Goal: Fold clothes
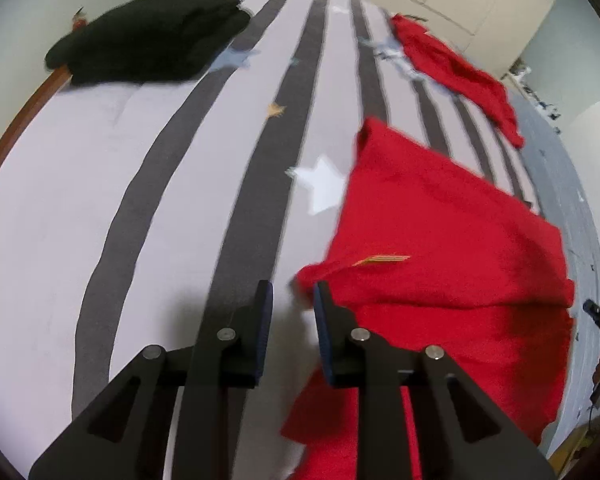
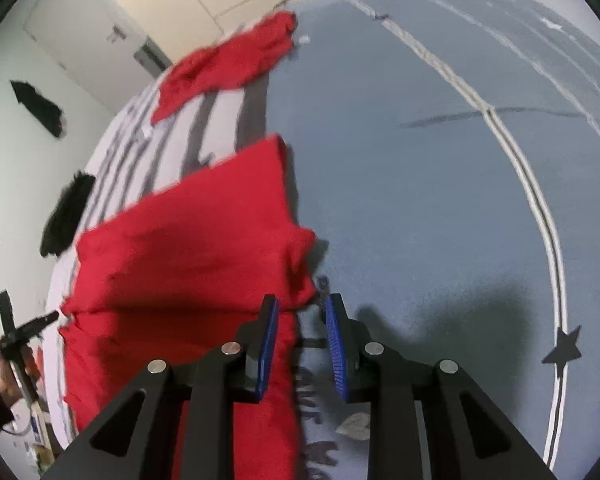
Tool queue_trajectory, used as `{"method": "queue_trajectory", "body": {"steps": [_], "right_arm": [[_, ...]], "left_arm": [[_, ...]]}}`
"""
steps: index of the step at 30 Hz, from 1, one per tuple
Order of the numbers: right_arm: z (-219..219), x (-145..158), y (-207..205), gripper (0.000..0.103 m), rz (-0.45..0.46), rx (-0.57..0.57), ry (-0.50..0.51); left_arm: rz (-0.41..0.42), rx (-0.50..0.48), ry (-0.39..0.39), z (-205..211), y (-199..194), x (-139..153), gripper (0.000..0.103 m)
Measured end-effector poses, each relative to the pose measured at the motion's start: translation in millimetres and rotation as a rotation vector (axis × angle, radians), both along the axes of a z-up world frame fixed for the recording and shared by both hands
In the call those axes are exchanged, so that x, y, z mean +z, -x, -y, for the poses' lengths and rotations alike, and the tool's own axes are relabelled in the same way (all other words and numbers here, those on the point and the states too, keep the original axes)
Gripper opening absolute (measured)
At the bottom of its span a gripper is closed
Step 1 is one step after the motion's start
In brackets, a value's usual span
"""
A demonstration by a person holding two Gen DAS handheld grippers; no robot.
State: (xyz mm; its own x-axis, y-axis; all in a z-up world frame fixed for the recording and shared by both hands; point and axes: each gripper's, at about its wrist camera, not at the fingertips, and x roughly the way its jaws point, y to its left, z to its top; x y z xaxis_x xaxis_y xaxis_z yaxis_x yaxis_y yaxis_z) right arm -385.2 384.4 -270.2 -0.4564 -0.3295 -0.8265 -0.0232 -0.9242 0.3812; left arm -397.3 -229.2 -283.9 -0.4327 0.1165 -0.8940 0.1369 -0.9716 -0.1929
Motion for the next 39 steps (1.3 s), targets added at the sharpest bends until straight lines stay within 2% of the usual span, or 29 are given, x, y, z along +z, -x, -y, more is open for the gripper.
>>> {"method": "queue_trajectory", "body": {"steps": [1, 3, 6, 11, 14, 17, 19, 21, 25, 27, 33, 36, 39], "right_arm": [[-0.1, 5.0, -2.5, 0.032, -0.008, -0.003, -0.007], [16.6, 11.8, 10.5, 0.044, -0.042, 0.030, -0.009], [52.4, 10.0, 35.1, 0.045, -0.057, 0.130, -0.036], [122.9, -11.4, 69.4, 0.045, -0.008, 0.236, -0.019], [155.7, -23.3, 87.1, 0.045, 0.015, 0.244, 0.004], [170.8, -37.1, 97.7, 0.045, 0.057, 0.217, 0.047], [177.2, -45.0, 101.3, 0.045, 0.099, 0.209, 0.040], [180.1, -47.9, 97.2, 0.045, 0.130, 0.212, 0.053], [173.2, -47.4, 74.1, 0.045, 0.170, 0.228, 0.084], [167.4, -45.6, 55.2, 0.045, 0.191, 0.241, 0.100], [155.0, -31.4, -7.0, 0.045, 0.251, 0.247, 0.110], [146.9, -19.8, -29.9, 0.045, 0.240, 0.249, 0.093], [138.7, -2.7, -32.9, 0.045, 0.174, 0.217, 0.080]], "left_arm": [[-0.016, -0.024, 0.006, -7.4, 4.6, 2.7, 0.023], [-0.027, -0.077, 0.016, -24.6, 14.7, 1.6, 0.035], [-0.030, -0.149, 0.002, -55.7, 33.1, -4.1, 0.038], [0.002, -0.221, -0.035, -114.9, 66.8, -18.0, 0.038], [0.052, -0.188, -0.069, -135.0, 83.4, -31.3, 0.038], [0.106, -0.172, -0.101, -148.7, 92.5, -44.9, 0.038], [0.129, -0.183, -0.063, -157.4, 90.8, -48.7, 0.038], [0.145, -0.195, -0.046, -161.4, 84.3, -49.1, 0.038], [0.204, -0.186, -0.091, -154.7, 59.7, -47.9, 0.038], [0.233, -0.191, -0.104, -151.7, 40.5, -45.3, 0.038], [0.251, -0.213, -0.094, -145.2, -15.3, -28.0, 0.038], [0.218, -0.207, -0.106, -141.0, -31.5, -14.3, 0.038], [0.148, -0.201, -0.102, -140.3, -29.4, 0.0, 0.038]]}}
